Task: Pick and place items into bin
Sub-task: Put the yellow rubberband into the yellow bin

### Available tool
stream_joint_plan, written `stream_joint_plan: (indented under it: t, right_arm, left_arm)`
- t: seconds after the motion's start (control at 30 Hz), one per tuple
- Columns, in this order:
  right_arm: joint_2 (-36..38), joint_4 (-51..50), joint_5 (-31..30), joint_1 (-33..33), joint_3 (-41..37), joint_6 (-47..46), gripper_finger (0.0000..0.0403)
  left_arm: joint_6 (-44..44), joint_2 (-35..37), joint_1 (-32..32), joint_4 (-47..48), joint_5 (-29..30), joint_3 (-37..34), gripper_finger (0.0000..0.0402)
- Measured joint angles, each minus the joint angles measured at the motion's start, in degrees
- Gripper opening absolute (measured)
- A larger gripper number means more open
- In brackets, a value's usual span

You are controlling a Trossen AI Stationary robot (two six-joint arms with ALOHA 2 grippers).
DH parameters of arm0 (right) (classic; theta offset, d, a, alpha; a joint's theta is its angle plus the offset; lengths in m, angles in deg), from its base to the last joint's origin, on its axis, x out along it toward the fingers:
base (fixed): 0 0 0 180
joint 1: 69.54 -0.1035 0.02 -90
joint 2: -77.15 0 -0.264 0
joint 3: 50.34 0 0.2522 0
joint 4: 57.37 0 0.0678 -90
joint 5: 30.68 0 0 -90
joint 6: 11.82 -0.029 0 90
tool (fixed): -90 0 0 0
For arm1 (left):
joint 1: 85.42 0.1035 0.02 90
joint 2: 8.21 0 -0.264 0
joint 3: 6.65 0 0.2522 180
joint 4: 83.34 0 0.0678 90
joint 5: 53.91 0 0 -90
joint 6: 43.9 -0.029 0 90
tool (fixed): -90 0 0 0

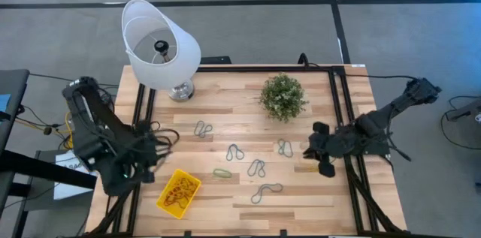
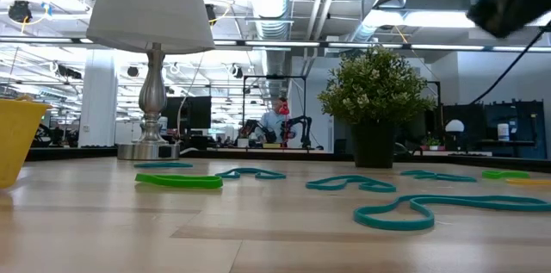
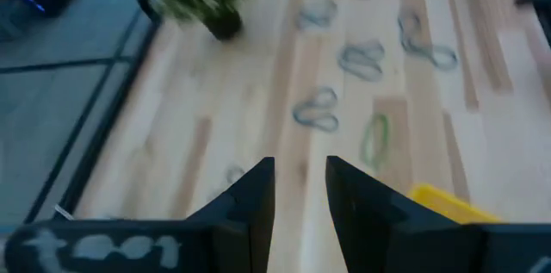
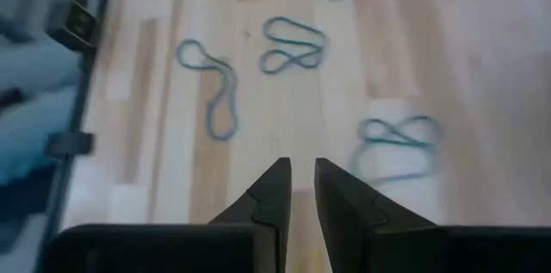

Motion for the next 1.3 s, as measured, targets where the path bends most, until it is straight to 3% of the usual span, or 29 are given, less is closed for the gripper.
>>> stream_joint_plan:
  t: [0.13, 0.23, 0.63, 1.03, 1.3]
  right_arm:
    - [1.66, 9.75, -0.13, -4.4, -8.71, -6.67, 0.0049]
    - [1.42, 11.52, 0.0, -7.01, -11.58, -13.72, 0.0049]
    - [-7.98, 9.73, 0.38, -10.12, -12.18, -31.04, 0.0049]
    - [-21.78, 9.99, 1.65, -7.72, -12.16, -31.16, 0.0049]
    - [-26.64, 9.65, 0.73, -7.73, -11.73, -31.01, 0.0049]
  left_arm:
    - [4.28, 5.16, -1.7, -0.36, 4.36, -4.79, 0.0095]
    - [5.83, 7.5, -1.87, -0.45, 5.1, -8.22, 0.0095]
    - [8.34, 9.0, -1.83, -2.37, 5.28, -16.81, 0.0095]
    - [6.04, 8.9, -1.85, -3.26, 4.64, -17.02, 0.0095]
    - [5.99, 8.9, -1.85, -3.41, 4.62, -17.02, 0.0095]
